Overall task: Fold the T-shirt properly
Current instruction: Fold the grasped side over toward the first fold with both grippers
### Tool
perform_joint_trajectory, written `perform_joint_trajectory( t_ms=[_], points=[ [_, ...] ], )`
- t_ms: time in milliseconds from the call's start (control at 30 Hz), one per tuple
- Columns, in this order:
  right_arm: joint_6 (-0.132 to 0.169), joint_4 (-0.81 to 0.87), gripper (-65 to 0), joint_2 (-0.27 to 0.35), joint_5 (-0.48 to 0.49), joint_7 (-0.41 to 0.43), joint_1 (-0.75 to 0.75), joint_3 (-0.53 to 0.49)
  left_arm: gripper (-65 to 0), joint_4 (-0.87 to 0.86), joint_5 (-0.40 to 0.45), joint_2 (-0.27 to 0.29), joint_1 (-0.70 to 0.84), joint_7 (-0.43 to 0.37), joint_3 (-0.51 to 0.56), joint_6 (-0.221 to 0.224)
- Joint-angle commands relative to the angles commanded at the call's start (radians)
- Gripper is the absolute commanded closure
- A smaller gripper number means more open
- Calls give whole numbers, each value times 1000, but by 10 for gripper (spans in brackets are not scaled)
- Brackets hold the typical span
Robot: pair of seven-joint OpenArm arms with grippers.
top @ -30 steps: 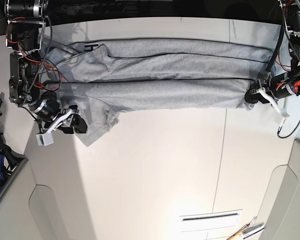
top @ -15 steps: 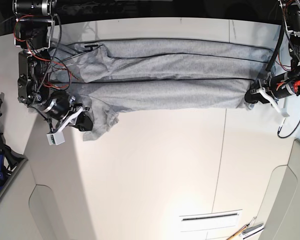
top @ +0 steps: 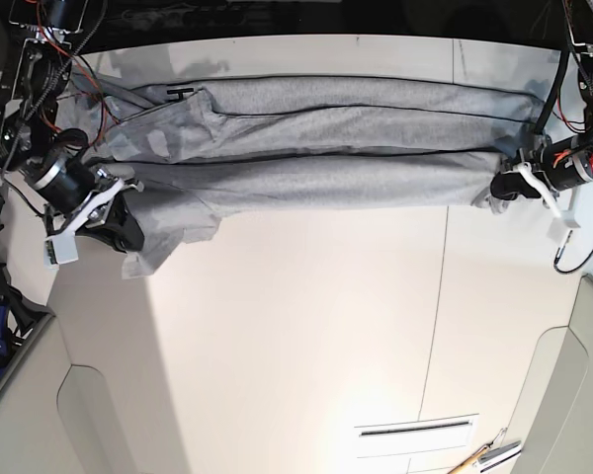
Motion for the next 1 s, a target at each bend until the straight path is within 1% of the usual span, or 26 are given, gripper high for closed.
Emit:
perform_joint_trajectory(
  t_ms=[133, 367, 500, 600, 667, 700, 767, 800, 833, 867, 933, 1000],
  points=[
    [0, 18, 0, 0, 100, -45, -64, 43, 0, 2, -4, 0, 11, 15, -8, 0],
    [0, 19, 0, -1, 138, -48, -185, 83, 0, 2, -7, 0, 19, 15, -8, 0],
    [0, 19, 0, -9, 141, -46, -230, 83, 0, 2, -7, 0, 20, 15, -8, 0],
    [-1, 18, 0, -23, 88, -47, -230, 83, 0, 2, -7, 0, 23, 15, -8, 0],
    [-3, 17, 0, -29, 72, -52, -230, 82, 0, 2, -7, 0, 28, 15, -8, 0],
    [-4, 16, 0, -30, 66, -51, -230, 82, -12, 2, -7, 0, 28, 15, -8, 0],
    [-4, 16, -141, -31, 61, -51, -230, 82, -102, 2, -7, 0, 28, 16, -8, 0],
    [-4, 16, -199, -30, 61, -51, -230, 83, -148, 2, -8, 0, 28, 19, -8, 0],
    [-4, 16, -229, -30, 61, -51, -230, 85, -185, 2, -13, 0, 28, 19, -8, 0],
    [-4, 17, -234, -30, 62, -51, -229, 87, -205, 2, -28, 0, 28, 23, -10, 0],
    [-4, 17, -233, -31, 88, -51, -229, 106, -209, 8, -66, 1, 28, 32, -27, 0],
    [-4, 17, -233, -31, 131, -51, -227, 139, -209, 23, -80, 1, 29, 37, -65, 0]
  ],
)
